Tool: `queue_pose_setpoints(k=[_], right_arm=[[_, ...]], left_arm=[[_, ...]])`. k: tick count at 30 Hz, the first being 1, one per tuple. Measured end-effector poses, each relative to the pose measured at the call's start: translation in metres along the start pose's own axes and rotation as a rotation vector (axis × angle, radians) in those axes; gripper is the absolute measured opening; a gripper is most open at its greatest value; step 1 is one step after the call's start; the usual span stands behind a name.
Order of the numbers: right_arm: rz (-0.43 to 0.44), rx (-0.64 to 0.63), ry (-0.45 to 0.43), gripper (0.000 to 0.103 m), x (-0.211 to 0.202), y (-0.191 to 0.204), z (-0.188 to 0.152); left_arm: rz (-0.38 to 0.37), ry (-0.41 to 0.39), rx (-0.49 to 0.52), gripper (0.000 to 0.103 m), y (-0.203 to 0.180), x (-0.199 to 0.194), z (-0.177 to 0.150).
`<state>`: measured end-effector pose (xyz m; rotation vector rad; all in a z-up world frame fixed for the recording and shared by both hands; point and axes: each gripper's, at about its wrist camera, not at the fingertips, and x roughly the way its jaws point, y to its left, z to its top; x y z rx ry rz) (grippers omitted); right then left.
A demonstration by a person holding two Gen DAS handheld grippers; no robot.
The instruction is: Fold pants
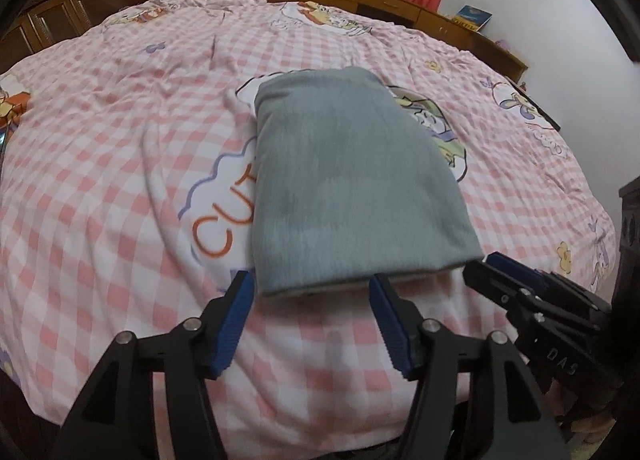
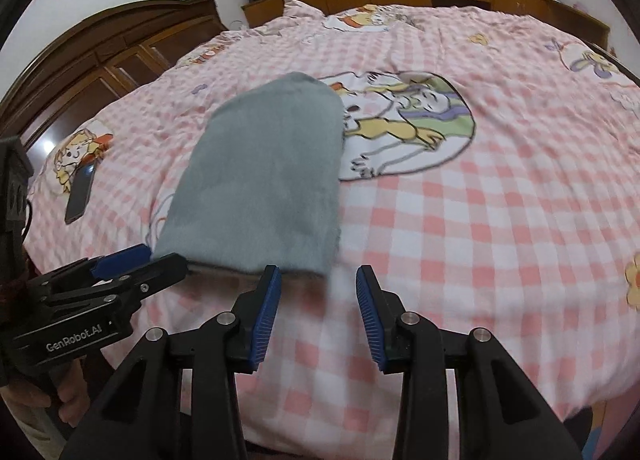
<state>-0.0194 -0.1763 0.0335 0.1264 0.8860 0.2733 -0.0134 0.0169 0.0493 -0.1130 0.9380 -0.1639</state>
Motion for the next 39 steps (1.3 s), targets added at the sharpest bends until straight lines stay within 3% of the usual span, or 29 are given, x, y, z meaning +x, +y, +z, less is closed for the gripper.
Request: queue_pose_setpoints(k=[6, 15, 21, 39], right_arm=[[-0.024, 0.035, 0.015, 0.044, 0.001, -0.005, -0.008], [-0.047, 0.005, 0.077, 0.045, 0.021, 0.002, -0.018], [-0.045, -0.007, 0.1, 0.055, 0.031, 0.005, -0.022], [-0.041, -0.002, 0.098, 0.059, 0.038, 0.004, -0.025]], left_arm=[[0.062, 0.018, 0.013, 0.073, 0.0, 0.006, -0.008], [0.08, 0.077, -0.015, 0.08, 0.007, 0.027, -0.012], [0.093, 0.088, 0.008, 0.086, 0.003, 0.035, -0.016], [0.094, 0.099, -0.008, 0.088, 0.005, 0.04, -0.015]])
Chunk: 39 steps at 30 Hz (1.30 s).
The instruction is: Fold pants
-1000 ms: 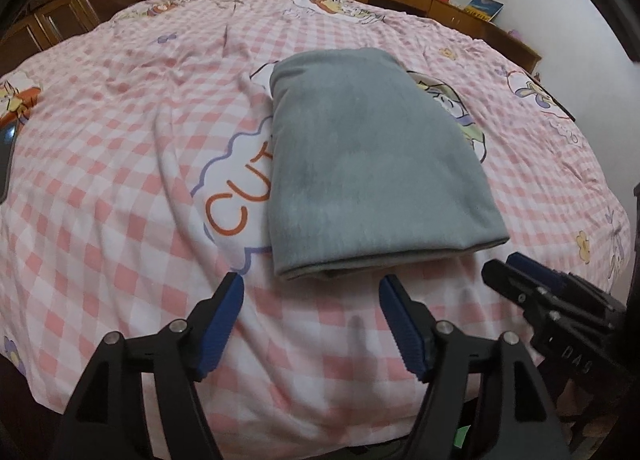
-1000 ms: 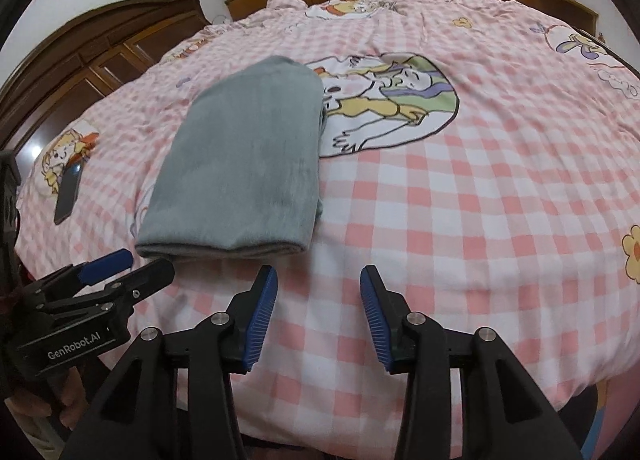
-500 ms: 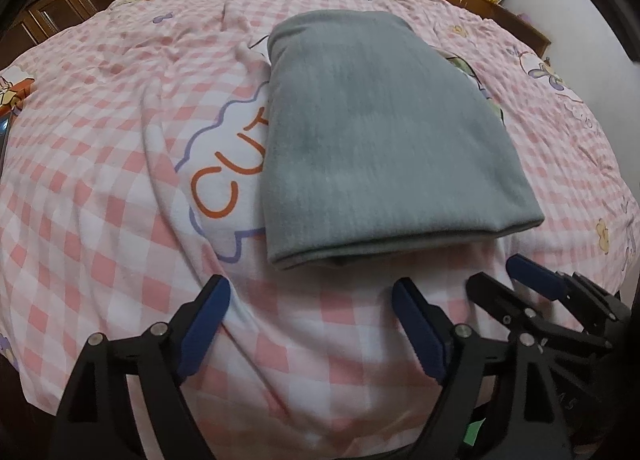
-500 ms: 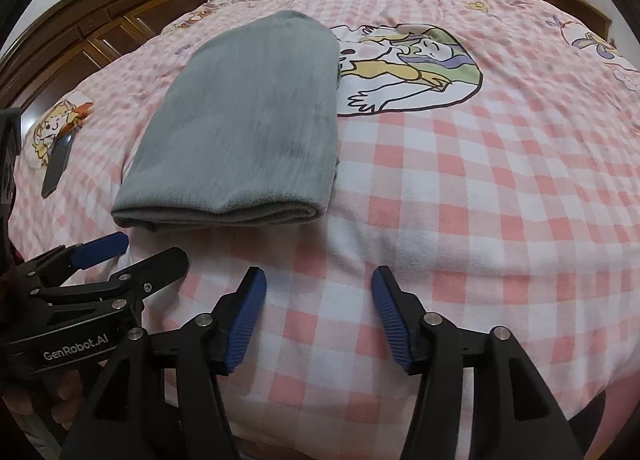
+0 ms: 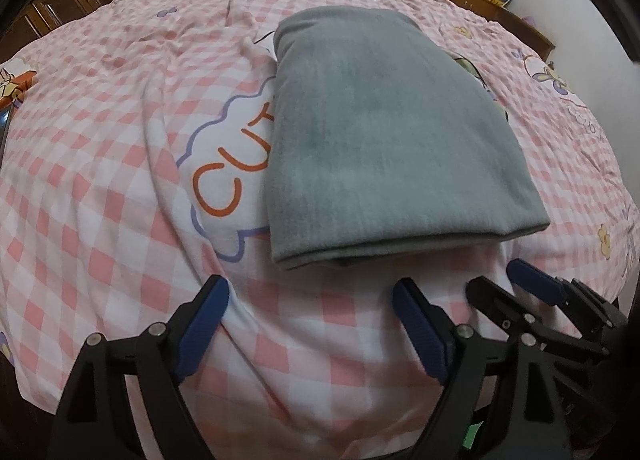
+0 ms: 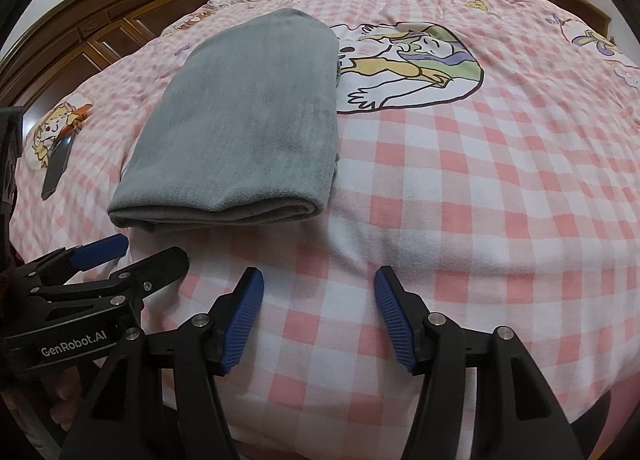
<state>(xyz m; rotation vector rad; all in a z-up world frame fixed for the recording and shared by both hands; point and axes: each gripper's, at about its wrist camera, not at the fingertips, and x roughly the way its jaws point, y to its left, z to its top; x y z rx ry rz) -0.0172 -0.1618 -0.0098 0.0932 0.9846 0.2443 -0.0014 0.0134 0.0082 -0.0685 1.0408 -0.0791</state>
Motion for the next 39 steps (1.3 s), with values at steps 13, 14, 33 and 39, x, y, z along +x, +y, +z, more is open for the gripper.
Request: queue_pose_setpoints(k=[13, 14, 33, 39], right_arm=[[0.007, 0.01, -0.002, 0.059, 0.0002, -0.0007, -0.0004], [0.007, 0.01, -0.002, 0.059, 0.0003, -0.0007, -0.0004], [0.008, 0.01, -0.002, 0.06, 0.0008, -0.001, -0.0006], [0.008, 0.01, -0.002, 0.06, 0.0008, -0.0011, -0.0007]], left_arm=[[0.011, 0.002, -0.002, 0.089, -0.0014, 0.0023, -0.0021], [0.011, 0.002, -0.002, 0.089, -0.0013, 0.0023, -0.002], [0.011, 0.002, -0.002, 0.089, -0.0013, 0.0025, -0.0021], [0.011, 0.002, -0.002, 0.089, -0.0013, 0.0025, -0.0021]])
